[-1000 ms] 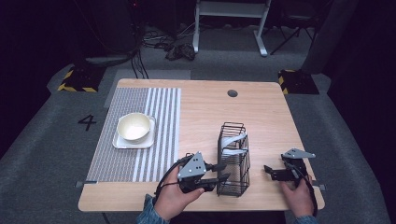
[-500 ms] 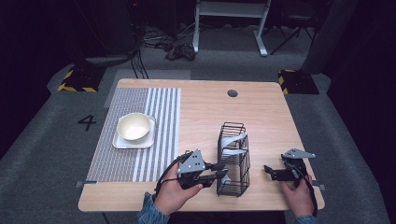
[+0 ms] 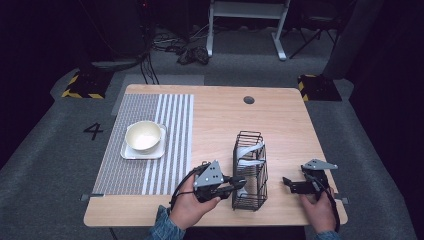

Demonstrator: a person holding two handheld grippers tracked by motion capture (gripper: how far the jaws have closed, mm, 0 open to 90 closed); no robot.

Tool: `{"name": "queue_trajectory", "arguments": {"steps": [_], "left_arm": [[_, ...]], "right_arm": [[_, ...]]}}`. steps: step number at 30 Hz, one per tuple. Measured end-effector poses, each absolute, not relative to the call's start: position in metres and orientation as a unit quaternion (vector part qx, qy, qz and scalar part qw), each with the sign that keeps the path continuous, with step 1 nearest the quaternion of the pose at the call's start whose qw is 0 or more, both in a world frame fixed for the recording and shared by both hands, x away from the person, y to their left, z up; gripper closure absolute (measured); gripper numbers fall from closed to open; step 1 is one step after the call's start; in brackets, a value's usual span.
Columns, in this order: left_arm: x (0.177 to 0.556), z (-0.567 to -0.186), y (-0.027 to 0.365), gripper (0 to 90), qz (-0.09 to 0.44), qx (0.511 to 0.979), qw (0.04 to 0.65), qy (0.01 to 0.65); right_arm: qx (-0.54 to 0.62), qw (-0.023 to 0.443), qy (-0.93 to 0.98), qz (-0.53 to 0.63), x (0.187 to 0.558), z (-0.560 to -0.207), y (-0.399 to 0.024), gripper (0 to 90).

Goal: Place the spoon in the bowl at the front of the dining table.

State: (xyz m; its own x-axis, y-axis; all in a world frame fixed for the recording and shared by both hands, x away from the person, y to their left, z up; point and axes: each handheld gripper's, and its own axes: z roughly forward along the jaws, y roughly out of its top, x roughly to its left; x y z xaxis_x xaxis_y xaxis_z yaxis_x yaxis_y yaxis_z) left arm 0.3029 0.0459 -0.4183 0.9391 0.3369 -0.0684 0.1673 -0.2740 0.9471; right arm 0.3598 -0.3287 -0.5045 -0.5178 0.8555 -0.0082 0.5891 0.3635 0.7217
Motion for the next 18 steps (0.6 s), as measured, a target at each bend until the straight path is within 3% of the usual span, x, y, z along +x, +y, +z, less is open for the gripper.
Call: {"name": "queue_trajectory", "arguments": {"steps": [18], "left_arm": [[0.3087, -0.4093, 0.0465, 84.8, 0.082, 0.788, 0.588, 0.164]], "right_arm": [[0.451, 0.196, 0.802, 0.34, 0.3598, -0.5045, -0.3287, 6.4]]}}
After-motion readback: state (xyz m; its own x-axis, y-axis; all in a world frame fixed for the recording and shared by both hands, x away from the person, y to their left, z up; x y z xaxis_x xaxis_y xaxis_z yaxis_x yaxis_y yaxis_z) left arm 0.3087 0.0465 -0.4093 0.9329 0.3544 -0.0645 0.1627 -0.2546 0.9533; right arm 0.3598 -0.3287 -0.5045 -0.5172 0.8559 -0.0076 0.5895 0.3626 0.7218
